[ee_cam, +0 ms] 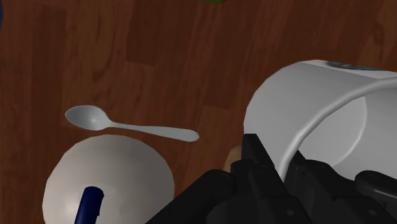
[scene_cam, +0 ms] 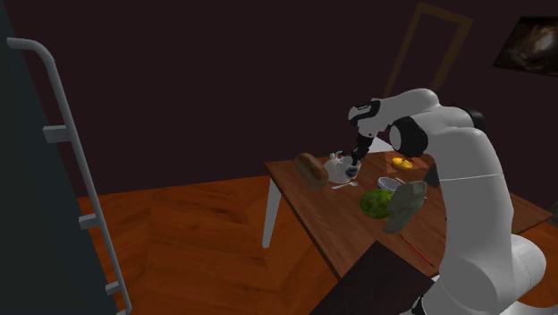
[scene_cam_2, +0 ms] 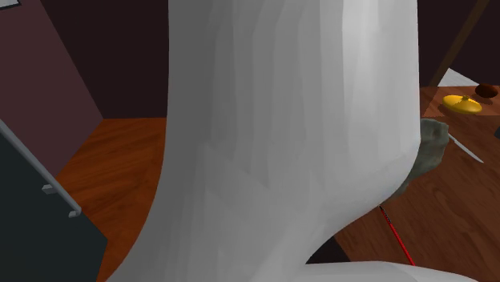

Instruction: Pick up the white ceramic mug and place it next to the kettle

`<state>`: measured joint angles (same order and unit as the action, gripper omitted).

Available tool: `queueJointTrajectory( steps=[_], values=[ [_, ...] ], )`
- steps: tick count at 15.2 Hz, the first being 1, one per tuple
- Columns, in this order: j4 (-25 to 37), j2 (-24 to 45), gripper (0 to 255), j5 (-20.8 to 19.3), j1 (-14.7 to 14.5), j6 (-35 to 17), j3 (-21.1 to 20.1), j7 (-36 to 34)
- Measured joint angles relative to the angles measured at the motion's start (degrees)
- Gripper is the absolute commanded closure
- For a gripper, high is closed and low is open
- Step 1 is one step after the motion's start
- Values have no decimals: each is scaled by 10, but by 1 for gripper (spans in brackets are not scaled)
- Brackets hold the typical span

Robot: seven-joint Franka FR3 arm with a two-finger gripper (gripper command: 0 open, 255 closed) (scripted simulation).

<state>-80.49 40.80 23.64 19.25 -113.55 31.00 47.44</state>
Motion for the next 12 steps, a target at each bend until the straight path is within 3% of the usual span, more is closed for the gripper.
queueJointTrajectory(
  steps=[12],
  values=[
    [-21, 44, 255, 22, 7, -62, -17, 14]
  ],
)
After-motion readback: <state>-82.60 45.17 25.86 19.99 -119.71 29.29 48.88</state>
